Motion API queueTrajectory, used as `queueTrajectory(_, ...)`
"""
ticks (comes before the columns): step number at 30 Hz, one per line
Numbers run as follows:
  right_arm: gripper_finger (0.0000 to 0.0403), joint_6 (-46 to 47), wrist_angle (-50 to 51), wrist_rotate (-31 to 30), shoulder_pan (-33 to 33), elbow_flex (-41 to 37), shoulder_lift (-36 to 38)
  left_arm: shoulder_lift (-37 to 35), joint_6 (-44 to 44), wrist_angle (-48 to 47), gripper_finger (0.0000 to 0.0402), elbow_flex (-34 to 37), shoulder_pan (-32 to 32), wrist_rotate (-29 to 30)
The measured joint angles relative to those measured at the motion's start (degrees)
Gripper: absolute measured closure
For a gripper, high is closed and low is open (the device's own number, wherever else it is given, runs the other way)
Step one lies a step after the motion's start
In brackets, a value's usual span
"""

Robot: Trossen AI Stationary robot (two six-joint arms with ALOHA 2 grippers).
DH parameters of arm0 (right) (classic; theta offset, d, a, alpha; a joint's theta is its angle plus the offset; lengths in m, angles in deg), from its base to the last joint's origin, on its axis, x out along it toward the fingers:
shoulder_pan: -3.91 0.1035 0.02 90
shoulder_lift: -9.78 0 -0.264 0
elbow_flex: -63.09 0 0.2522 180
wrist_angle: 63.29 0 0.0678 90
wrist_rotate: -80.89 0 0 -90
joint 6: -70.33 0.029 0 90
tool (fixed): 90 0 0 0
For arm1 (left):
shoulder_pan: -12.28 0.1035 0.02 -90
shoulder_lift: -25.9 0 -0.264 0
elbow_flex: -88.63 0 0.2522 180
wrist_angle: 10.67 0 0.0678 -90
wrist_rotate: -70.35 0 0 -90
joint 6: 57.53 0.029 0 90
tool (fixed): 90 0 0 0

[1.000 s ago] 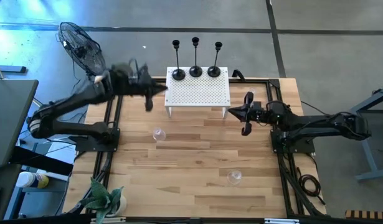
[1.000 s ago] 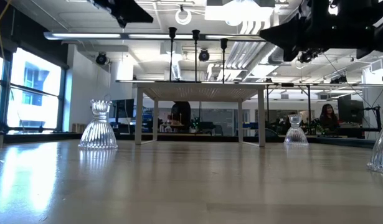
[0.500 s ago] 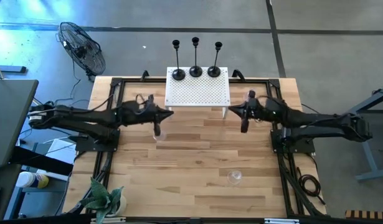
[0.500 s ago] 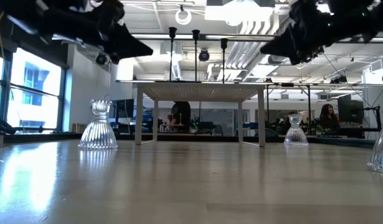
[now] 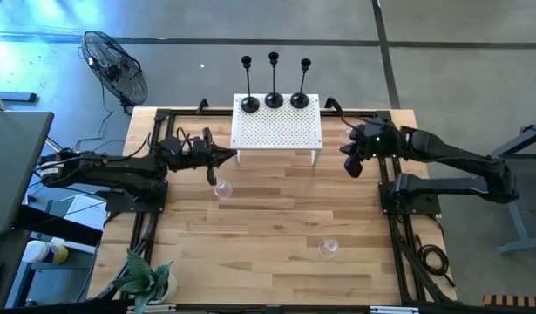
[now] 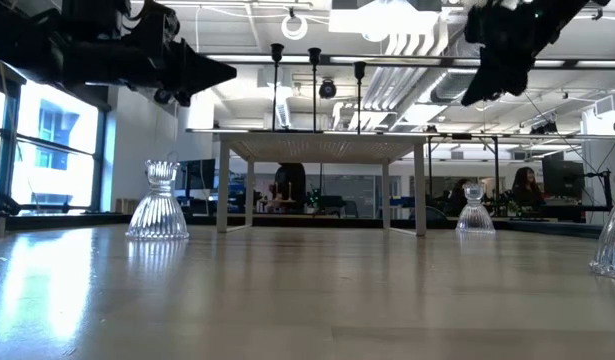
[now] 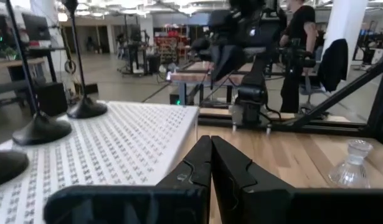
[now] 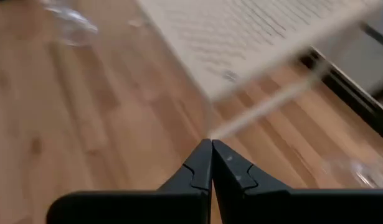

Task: Pick & Place candle stick holders
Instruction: Put the top transparent glass candle holder aligned with the black candle holder on the shelf

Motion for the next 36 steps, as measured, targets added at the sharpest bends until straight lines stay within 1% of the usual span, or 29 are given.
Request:
queueTrajectory(4, 0.0403, 2.55, 1.41, -1.7, -6.39, -0.04, -0.39, 0.0, 3.16, 0.48, 0.0401, 0.0, -0.13, -0.13)
queueTrajectory(8, 0.0403, 9.53, 1.41, -7.97, -12.28, -0.04, -2.66, 0.0, 6.24, 0.48, 0.0401, 0.0, -0.13, -0.12)
queueTrajectory(9, 0.0402, 11.04, 1.2, -8.62, -13.75, -0.04, -3.55, 0.01, 6.49, 0.45, 0.0401, 0.0, -0.13, -0.12)
queueTrajectory(12, 0.0386, 11.8, -0.52, -5.78, -17.78, -0.04, -6.72, 0.0, 7.5, 0.45, 0.0401, 0.0, -0.13, -0.14)
queueTrajectory(13, 0.0376, 11.51, -1.03, -4.63, -18.75, -0.04, -7.89, 0.02, 7.73, 0.45, 0.0401, 0.0, -0.13, -0.12)
queueTrajectory(15, 0.0349, 10.68, -1.39, -4.4, -20.37, -0.04, -10.23, 0.02, 7.94, 0.45, 0.0401, 0.0, -0.13, -0.05)
queueTrajectory(21, 0.0244, 10.78, -1.85, -8.03, -24.92, -0.04, -17.12, 0.02, 8.81, 0.13, 0.0401, -0.02, -0.13, 0.08)
queueTrajectory(25, 0.018, 11.65, -5.27, -8.53, -26.52, -0.04, -21.02, 0.04, 9.09, -1.25, 0.0401, -0.02, -0.13, 0.1)
queueTrajectory(27, 0.0153, 11.53, -6.61, -10.65, -26.94, -0.04, -22.78, 0.04, 9.99, -1.51, 0.0401, -0.02, -0.13, 0.12)
queueTrajectory(29, 0.0134, 10.87, -7.35, -13.5, -27.42, -0.04, -24.58, 0.04, 10.92, -1.6, 0.0401, -0.02, -0.13, 0.14)
queueTrajectory(31, 0.0121, 10.32, -7.65, -14.77, -27.95, -0.04, -26.22, 0.04, 12.03, -0.82, 0.0401, -0.02, -0.13, 0.2)
queueTrajectory(36, 0.0116, 9.99, -9.63, -12.88, -28.66, -0.04, -30.19, 0.04, 13.41, -0.14, 0.0401, -0.04, -0.13, 0.34)
